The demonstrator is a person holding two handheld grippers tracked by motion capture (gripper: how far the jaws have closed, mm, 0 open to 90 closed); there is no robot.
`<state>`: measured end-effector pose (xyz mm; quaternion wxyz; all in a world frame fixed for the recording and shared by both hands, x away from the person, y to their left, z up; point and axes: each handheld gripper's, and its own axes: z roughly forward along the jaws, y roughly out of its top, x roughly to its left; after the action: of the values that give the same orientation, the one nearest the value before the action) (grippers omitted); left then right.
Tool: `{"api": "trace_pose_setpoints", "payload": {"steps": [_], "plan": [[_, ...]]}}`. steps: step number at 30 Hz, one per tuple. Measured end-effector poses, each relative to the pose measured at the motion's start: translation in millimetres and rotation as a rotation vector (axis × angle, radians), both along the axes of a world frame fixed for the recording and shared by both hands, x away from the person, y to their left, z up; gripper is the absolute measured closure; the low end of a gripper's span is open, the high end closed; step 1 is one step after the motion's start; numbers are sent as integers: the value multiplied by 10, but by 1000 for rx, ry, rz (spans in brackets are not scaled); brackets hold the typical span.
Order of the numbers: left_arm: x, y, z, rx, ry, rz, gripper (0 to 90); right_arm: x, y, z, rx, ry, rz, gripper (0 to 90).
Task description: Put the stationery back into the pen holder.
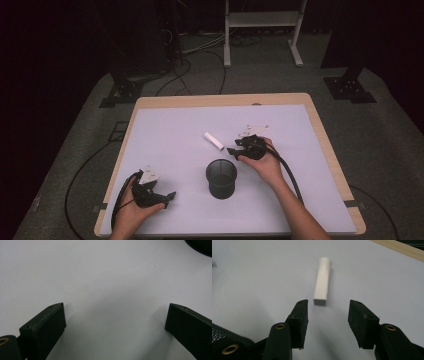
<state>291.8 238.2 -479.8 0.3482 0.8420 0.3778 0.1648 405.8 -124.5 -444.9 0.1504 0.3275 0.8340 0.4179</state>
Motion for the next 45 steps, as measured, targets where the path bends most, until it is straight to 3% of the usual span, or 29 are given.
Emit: {"api": "trace_pose_setpoints", "payload": {"steps": [26, 45], "plan": [[1, 1, 0, -1, 1, 0, 22, 274, 316, -234, 15, 31, 10, 564], [1, 1, 0, -1, 2, 0, 22, 351, 462, -344, -19, 31, 18, 635]]}}
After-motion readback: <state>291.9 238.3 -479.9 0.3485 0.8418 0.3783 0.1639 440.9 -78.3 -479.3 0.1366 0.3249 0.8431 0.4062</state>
